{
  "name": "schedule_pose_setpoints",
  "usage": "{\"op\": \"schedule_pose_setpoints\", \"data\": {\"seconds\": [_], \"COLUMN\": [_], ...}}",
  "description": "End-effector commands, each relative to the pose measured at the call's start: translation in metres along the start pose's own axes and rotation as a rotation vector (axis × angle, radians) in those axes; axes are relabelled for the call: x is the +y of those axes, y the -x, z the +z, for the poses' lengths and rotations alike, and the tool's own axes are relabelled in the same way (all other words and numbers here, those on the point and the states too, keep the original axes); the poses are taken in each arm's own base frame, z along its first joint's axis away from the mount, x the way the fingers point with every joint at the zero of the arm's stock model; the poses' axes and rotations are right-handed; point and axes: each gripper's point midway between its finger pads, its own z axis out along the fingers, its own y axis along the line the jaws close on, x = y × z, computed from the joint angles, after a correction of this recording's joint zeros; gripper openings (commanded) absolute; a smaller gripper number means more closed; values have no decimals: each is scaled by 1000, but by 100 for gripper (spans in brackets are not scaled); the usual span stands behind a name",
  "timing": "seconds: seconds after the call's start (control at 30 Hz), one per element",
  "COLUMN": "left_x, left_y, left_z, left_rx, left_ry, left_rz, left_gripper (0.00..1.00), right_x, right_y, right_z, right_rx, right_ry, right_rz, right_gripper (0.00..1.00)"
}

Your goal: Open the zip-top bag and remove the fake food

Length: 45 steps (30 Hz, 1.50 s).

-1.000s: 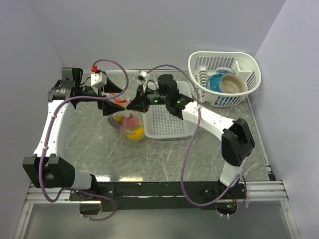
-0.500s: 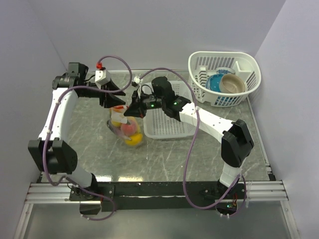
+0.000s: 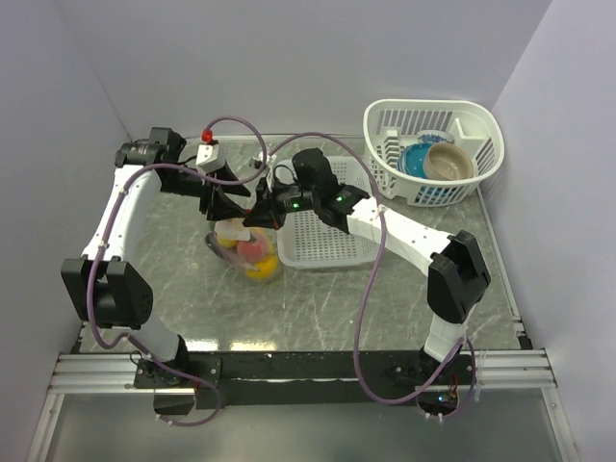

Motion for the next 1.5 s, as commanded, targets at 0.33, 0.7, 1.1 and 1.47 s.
{"op": "schedule_pose_setpoints", "data": {"seconds": [0.33, 0.7, 1.1, 1.47], "left_x": [-25, -7, 3, -1], "left_y": [5, 11, 13, -4], "left_z": [-1, -1, -5, -3], "left_rx": [37, 43, -4, 33], "left_ry": [-10, 18, 43, 0], "left_rz": [48, 92, 51, 11], "left_gripper": [63, 55, 62, 58], "right_x": [-2, 2, 6, 5], "right_y": [44, 37, 36, 37], "right_z": [-12, -14, -14, -13], "right_rx": [-105, -95, -94, -95], "right_ry": [-13, -3, -2, -2], "right_rz": [-85, -76, -79, -81], "right_gripper": [0, 0, 0, 0]}}
